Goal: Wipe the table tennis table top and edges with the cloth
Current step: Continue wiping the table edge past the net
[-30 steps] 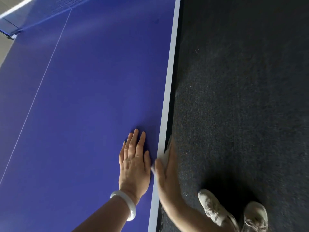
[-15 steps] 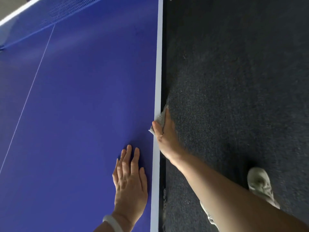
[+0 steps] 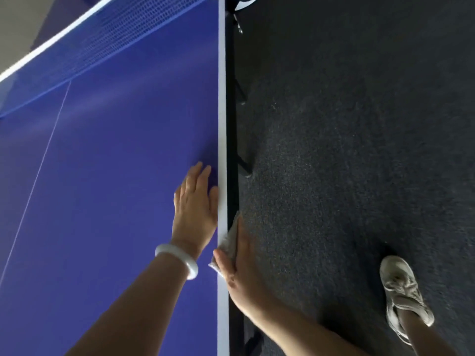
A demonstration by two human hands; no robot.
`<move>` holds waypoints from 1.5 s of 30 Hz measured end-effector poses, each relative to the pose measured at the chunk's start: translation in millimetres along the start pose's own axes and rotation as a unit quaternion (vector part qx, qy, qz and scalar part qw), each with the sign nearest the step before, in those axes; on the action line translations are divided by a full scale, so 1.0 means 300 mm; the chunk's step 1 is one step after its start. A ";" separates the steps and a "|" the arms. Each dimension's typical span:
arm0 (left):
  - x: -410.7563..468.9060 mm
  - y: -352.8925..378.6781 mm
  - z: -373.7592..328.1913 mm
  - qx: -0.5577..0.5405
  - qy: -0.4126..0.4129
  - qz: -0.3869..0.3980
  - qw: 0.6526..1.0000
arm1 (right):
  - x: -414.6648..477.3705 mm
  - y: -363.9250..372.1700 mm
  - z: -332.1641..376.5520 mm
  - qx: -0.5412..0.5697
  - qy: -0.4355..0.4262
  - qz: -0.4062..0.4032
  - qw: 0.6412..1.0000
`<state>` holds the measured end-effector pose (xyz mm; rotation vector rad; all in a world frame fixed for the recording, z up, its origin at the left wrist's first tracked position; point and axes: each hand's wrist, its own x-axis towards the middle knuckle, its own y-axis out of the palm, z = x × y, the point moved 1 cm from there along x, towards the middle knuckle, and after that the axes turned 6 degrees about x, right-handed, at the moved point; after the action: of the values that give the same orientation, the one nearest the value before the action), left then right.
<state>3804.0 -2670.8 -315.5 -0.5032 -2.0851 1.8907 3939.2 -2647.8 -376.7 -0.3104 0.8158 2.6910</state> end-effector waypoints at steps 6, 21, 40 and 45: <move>0.086 0.035 0.019 -0.045 0.005 -0.028 0.999 | -0.013 -0.078 0.093 0.100 0.132 0.059 0.984; 0.085 0.049 0.022 -0.072 -0.014 -0.032 0.997 | 0.354 -0.112 0.216 0.089 -0.022 0.045 0.995; 0.082 0.050 0.026 -0.045 -0.007 -0.025 0.999 | 0.295 -0.112 0.140 0.056 -0.028 0.061 0.996; 0.082 0.046 0.024 -0.050 -0.010 -0.023 0.998 | 0.350 -0.111 0.176 0.030 -0.013 0.049 0.998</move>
<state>3779.5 -2665.4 -330.5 -0.4556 -2.1928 1.7795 3847.4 -2567.2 -381.0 -0.2275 0.9244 2.7475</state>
